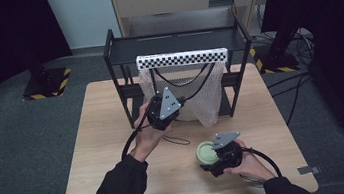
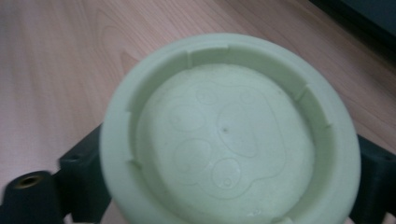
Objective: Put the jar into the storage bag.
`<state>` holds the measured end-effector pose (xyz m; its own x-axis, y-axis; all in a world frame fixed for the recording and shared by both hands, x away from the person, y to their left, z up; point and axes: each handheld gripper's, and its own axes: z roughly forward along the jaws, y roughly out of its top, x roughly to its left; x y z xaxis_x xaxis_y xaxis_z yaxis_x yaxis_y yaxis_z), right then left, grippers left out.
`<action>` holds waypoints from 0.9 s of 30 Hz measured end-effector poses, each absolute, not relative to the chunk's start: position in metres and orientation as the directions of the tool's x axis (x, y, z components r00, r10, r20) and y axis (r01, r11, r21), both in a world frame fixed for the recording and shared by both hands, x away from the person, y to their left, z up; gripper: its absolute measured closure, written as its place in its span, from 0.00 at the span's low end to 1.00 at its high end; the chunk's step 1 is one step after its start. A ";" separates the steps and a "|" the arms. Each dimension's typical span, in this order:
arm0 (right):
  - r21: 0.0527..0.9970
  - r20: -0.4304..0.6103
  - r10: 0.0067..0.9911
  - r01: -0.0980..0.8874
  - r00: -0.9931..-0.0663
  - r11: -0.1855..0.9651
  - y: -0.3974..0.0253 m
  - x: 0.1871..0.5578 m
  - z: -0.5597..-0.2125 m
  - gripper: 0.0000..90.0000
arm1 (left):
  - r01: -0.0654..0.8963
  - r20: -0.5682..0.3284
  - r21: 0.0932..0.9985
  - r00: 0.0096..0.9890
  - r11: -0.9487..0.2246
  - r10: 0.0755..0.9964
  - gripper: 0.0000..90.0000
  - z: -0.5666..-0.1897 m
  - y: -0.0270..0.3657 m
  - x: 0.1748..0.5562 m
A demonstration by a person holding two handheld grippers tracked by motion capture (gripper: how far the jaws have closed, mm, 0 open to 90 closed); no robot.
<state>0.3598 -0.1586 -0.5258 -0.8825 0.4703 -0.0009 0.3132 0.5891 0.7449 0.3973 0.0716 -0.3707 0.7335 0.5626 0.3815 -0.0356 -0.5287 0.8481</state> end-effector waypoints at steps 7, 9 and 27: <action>0.734 -0.002 0.471 0.319 -0.882 0.600 -0.157 0.360 -0.524 0.13 | -0.035 0.385 0.845 0.733 -0.533 0.561 0.99 -0.372 0.071 0.398; 0.737 0.013 0.470 0.326 -0.883 0.592 -0.158 0.359 -0.521 0.13 | -0.035 0.385 0.844 0.734 -0.535 0.560 0.99 -0.373 0.071 0.398; 0.902 0.058 0.433 0.233 -0.900 0.363 -0.176 0.354 -0.436 0.13 | -0.037 0.400 0.821 0.749 -0.570 0.528 0.99 -0.380 0.069 0.404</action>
